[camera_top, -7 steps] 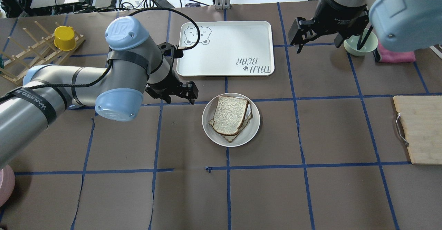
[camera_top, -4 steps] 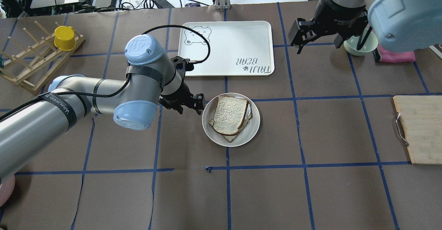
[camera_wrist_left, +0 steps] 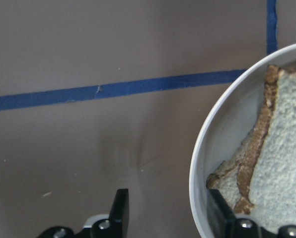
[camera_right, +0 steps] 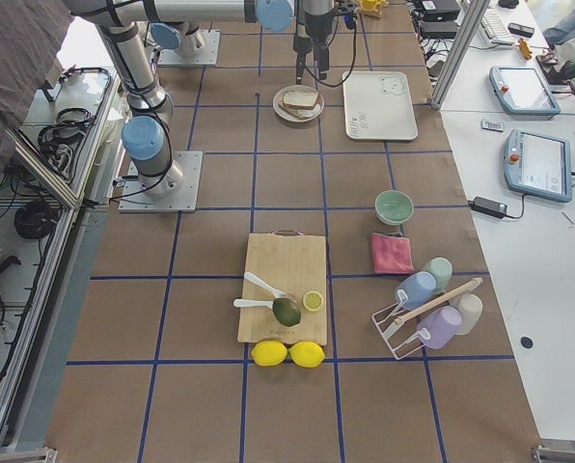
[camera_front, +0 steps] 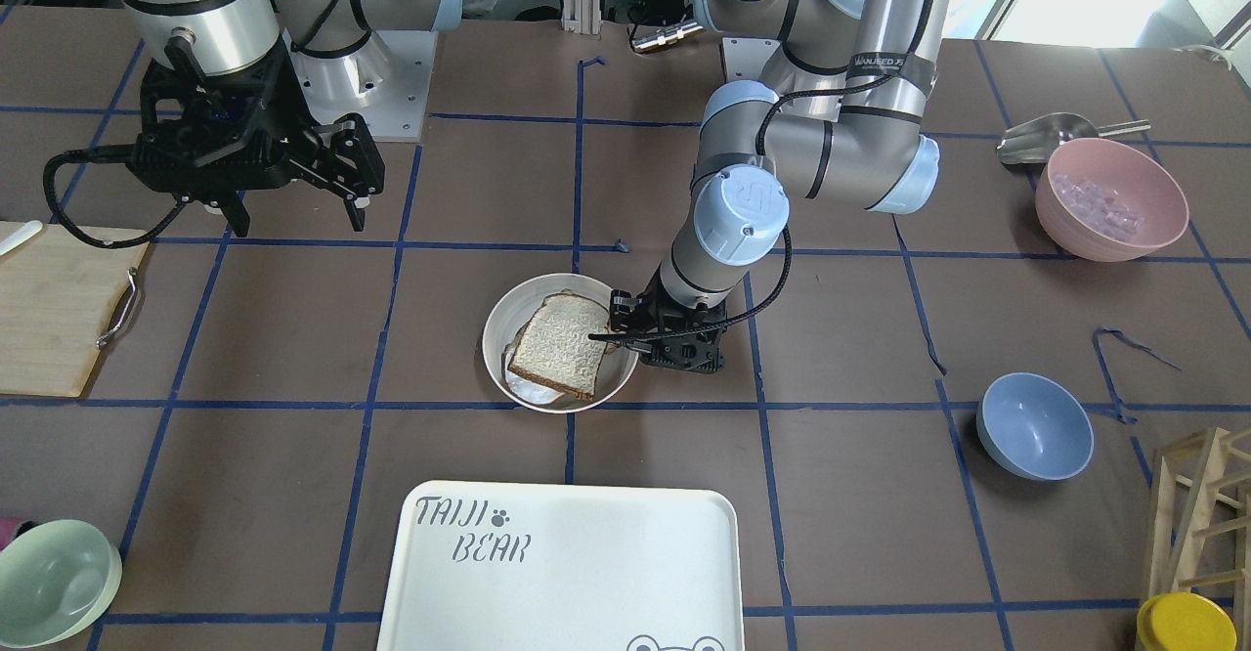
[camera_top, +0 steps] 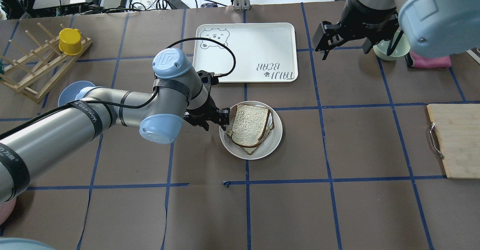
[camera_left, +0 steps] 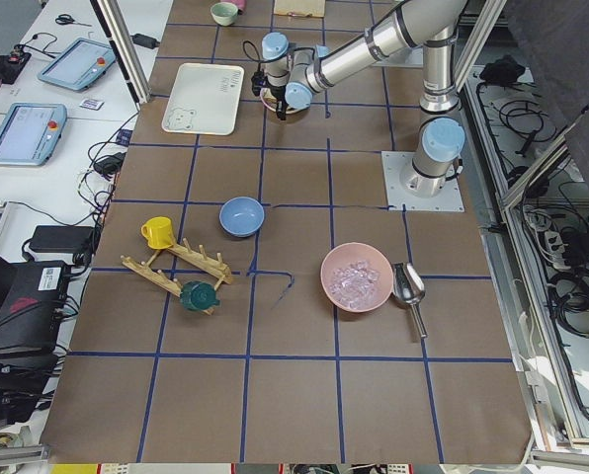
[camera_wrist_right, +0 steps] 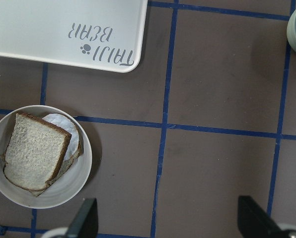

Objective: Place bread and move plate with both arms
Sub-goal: 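Grasp the rim of the white plate with the left gripper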

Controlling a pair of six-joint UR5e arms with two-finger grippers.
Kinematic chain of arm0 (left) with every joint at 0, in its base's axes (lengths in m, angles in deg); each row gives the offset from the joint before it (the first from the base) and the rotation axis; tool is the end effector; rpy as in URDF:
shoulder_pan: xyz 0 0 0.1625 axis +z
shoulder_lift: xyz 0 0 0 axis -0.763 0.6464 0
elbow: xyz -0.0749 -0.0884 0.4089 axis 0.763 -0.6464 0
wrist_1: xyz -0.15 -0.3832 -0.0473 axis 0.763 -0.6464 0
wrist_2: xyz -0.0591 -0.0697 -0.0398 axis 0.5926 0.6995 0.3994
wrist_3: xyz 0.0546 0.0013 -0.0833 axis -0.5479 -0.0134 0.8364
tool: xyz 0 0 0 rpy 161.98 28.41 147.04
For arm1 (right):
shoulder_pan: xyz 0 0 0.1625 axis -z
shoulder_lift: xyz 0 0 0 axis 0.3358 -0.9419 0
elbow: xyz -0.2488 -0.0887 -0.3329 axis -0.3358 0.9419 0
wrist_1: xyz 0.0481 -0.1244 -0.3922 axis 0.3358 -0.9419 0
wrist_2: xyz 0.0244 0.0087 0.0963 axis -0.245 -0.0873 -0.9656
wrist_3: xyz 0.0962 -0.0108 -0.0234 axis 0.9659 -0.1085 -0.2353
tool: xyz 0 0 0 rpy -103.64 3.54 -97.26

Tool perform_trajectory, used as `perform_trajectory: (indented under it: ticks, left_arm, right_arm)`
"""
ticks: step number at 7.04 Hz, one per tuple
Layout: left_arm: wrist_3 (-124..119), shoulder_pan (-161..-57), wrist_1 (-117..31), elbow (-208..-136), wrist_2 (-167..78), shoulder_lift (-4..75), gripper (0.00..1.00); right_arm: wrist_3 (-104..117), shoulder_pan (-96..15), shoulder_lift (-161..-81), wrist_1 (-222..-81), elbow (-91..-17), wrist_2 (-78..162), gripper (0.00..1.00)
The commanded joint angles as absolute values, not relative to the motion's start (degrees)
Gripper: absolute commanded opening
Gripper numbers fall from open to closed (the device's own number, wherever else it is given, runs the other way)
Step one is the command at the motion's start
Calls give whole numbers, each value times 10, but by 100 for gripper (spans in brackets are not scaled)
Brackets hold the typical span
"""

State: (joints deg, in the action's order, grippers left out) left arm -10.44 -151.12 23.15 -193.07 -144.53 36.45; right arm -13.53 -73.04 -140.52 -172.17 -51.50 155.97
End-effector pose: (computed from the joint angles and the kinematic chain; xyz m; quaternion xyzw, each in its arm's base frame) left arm -0.2550 -0.4925 0.1923 -0.0394 -0.9941 -0.0396 0.0934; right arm 0.1548 -0.5033 0.4890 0.0517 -0.9971 0.0545 0.0109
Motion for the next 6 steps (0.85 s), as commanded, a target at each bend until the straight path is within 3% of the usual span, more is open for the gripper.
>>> perform_trajectory:
  ticks: [1, 2, 3, 4, 6]
  left_arm:
    - [-93, -1519, 240, -1930, -1433, 376, 62]
    - [-97, -1519, 239, -1931, -1433, 377, 58]
    - [-102, -1519, 239, -1931, -1433, 379, 41]
    - [-99, -1519, 239, -1929, -1434, 379, 5]
    - [-95, -1519, 239, -1929, -1435, 378, 0]
  right_arm:
    - [-135, -731, -1405, -1721, -516, 1559, 100]
    - [-135, -731, -1405, -1721, -516, 1559, 100]
    - [-135, -731, -1405, -1720, -516, 1559, 100]
    - [-135, -731, -1405, -1720, -517, 1559, 100]
    - [-135, -731, -1404, -1720, -517, 1558, 100]
